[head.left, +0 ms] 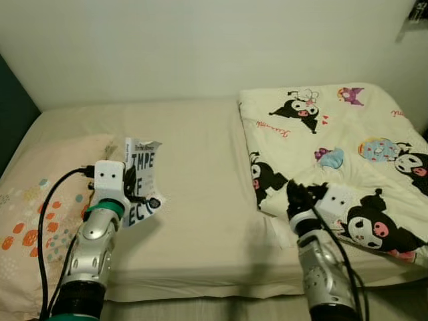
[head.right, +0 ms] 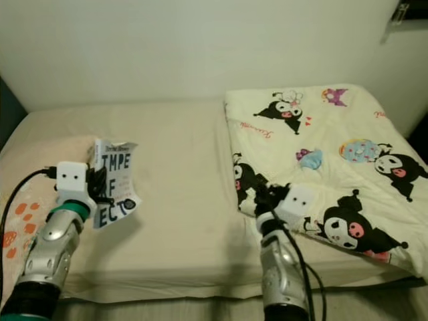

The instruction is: Clean up the room

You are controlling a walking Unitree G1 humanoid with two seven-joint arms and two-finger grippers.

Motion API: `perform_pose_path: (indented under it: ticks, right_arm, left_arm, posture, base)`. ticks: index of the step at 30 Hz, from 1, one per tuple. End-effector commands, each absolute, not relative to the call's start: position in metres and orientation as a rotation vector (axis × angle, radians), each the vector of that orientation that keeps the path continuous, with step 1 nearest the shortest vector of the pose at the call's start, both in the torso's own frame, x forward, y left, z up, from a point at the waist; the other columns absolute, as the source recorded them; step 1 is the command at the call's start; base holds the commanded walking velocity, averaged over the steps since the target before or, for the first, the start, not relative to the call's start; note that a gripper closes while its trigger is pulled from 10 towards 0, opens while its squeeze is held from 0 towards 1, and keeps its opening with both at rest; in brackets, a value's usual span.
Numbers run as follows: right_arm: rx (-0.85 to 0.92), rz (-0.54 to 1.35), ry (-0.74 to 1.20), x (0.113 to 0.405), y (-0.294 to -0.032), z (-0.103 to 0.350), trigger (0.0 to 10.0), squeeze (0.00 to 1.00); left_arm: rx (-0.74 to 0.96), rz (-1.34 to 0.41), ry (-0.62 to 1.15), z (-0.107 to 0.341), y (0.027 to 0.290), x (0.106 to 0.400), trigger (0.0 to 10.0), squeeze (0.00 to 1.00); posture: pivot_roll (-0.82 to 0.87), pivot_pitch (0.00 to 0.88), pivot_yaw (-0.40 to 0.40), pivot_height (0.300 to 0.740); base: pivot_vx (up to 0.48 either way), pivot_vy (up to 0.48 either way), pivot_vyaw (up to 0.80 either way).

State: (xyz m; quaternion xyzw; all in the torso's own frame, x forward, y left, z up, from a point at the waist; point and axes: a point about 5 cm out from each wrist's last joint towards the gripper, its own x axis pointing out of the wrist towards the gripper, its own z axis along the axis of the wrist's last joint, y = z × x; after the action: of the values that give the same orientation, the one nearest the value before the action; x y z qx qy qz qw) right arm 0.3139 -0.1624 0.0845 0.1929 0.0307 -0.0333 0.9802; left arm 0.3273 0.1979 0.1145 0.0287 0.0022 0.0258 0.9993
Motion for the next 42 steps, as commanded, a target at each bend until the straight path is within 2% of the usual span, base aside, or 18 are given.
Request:
perform_pose_path:
  ticks: [1,12,22,29,42]
  right_arm:
    - [0.388,-0.054,0.106,0.316,-0.153,0.078,10.0,0.00]
    - [0.354,-0.049,0.176,0.318,-0.155,0.069,10.0,0.00]
    - [0.367,-0.020,0.295,0.318,-0.146,0.054,10.0,0.00]
    - [0.335,-0.016,0.285,0.319,-0.145,0.055,10.0,0.00]
    - [0.327,-0.037,0.317,0.319,-0.147,0.050,10.0,0.00]
  left_arm:
    - [0.082,0.075,-0.012,0.114,0.203,0.326,10.0,0.00]
    - [0.079,0.103,-0.015,0.113,0.204,0.326,10.0,0.00]
    - [0.069,0.117,-0.013,0.107,0.195,0.322,10.0,0.00]
    - [0.078,0.119,-0.002,0.105,0.194,0.320,10.0,0.00]
    - [0.099,0.110,0.006,0.107,0.197,0.320,10.0,0.00]
  posture:
    - [0.06,0.000,0.093,0.740]
    - [0.06,0.000,0.068,0.740]
    - [0.06,0.000,0.044,0.740]
    - [0.07,0.000,0.032,0.740]
    - [0.08,0.000,0.036,0.740]
  base:
    - [0.000,0.000,0.00]
    - [0.000,0.000,-0.71]
    - [0.000,0.000,0.00]
    - [0.000,0.000,0.00]
    - [0.000,0.403,0.00]
